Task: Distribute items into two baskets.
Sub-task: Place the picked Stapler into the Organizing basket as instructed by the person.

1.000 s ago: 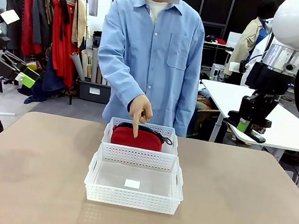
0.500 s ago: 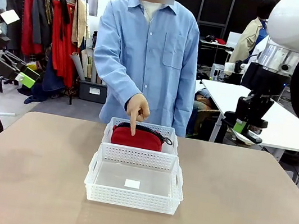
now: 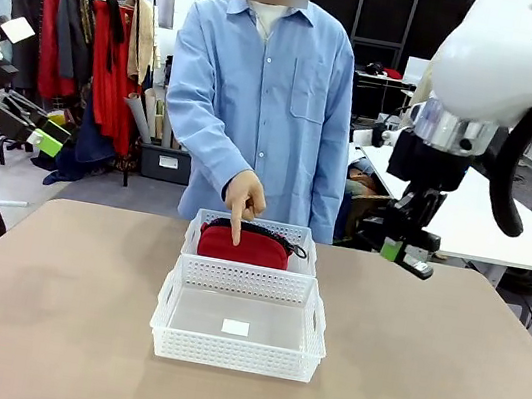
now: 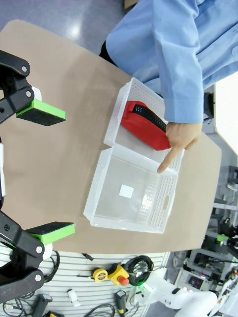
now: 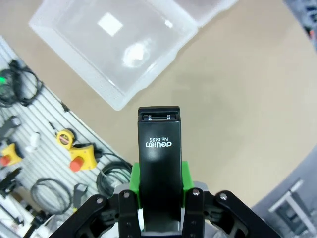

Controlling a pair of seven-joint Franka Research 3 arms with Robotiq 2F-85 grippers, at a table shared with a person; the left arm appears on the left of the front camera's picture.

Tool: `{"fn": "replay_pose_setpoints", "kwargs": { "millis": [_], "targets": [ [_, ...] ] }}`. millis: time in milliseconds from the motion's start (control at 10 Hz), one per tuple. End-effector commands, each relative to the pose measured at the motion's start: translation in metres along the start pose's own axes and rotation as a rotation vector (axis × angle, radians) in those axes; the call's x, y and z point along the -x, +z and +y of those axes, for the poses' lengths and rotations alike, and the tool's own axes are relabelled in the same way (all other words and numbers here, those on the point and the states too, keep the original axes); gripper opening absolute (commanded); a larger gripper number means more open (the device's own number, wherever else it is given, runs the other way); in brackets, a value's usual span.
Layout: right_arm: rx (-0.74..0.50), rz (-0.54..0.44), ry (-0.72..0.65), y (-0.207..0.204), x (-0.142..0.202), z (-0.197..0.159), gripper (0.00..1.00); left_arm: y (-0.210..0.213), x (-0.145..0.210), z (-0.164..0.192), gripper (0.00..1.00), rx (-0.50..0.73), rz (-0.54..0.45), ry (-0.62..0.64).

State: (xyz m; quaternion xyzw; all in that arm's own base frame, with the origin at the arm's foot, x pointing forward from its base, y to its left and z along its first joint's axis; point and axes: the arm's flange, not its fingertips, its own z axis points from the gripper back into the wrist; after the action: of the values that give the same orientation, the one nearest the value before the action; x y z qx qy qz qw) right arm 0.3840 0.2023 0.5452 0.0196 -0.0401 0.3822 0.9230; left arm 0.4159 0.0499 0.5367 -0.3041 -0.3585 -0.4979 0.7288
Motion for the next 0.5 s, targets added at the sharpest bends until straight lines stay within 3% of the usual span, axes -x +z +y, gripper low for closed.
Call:
{"fn": "replay_pose_setpoints", "kwargs": {
  "millis": [0,400],
  "targets": [
    [0.043,-0.033,0.089,-0.010,0.003,0.018,0.00,0.001,0.000,-0.001,1.00,0.005,-0.001,0.002],
    [0.048,-0.049,0.285,-0.026,-0.015,0.049,0.00,0.001,0.000,-0.001,1.00,0.005,-0.001,0.002]
  ]
}}
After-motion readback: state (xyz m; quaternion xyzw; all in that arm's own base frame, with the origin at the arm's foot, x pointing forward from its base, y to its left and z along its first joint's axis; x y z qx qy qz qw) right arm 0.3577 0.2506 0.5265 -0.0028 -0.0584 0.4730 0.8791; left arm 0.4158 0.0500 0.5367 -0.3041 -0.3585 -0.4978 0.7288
